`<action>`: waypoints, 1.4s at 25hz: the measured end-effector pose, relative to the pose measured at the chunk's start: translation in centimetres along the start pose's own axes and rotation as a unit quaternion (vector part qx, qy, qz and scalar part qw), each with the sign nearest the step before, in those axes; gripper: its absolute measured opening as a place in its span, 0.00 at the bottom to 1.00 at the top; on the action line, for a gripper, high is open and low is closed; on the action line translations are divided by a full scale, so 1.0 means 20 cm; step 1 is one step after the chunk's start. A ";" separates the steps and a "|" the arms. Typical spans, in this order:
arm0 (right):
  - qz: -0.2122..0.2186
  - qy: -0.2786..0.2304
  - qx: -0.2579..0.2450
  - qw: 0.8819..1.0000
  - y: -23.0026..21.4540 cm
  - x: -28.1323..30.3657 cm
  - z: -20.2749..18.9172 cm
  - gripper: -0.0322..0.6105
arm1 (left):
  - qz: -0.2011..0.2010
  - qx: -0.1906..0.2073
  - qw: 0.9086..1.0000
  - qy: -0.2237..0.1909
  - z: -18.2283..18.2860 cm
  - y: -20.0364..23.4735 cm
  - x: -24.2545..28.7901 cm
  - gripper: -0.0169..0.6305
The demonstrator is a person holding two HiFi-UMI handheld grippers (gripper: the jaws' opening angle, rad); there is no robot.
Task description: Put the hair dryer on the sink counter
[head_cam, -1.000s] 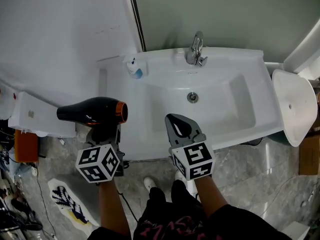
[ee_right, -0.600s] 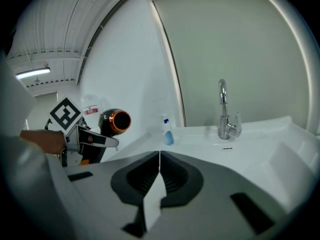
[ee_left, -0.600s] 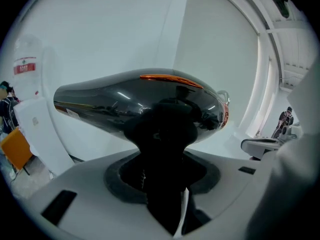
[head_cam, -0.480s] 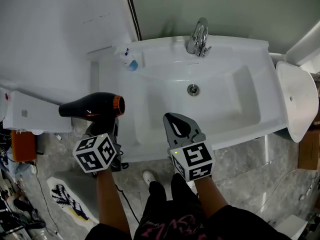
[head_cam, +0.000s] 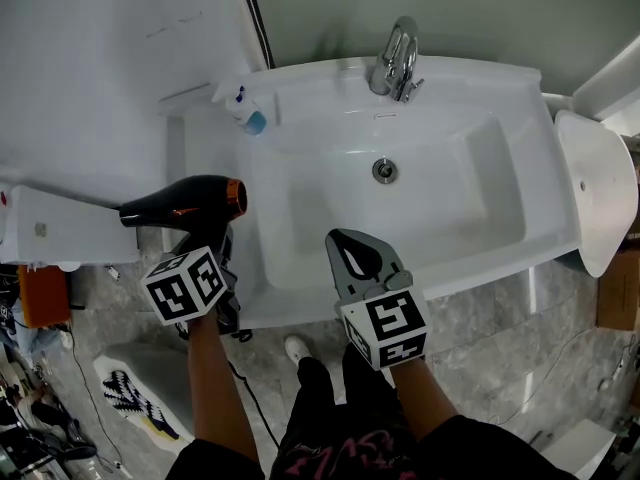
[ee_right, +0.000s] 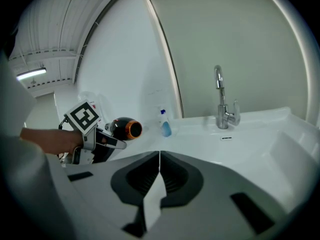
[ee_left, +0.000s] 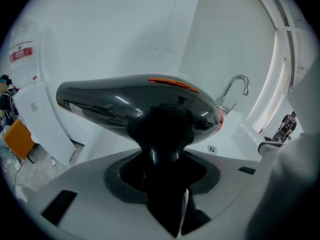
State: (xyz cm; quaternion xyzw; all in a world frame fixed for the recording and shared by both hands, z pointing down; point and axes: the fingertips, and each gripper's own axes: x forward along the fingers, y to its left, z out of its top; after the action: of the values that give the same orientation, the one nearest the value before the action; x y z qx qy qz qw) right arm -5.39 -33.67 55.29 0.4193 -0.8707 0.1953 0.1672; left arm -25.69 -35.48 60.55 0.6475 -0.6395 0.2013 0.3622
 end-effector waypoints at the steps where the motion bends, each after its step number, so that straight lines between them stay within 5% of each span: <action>1: 0.000 0.001 0.001 1.000 0.00 0.00 -0.01 0.08 | 0.001 -0.001 1.000 0.003 -0.01 0.01 0.01 0.30; 35: -0.013 0.020 0.012 1.000 -0.06 -0.01 -0.12 0.08 | 0.020 -0.024 0.993 0.116 -0.23 0.09 0.22 0.30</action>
State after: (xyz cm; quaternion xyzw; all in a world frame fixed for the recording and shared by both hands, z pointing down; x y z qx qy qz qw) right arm -4.00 -33.14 57.61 0.4283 -0.8595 0.2117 0.1817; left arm -26.14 -34.93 67.08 0.5978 -0.6110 0.2669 0.4451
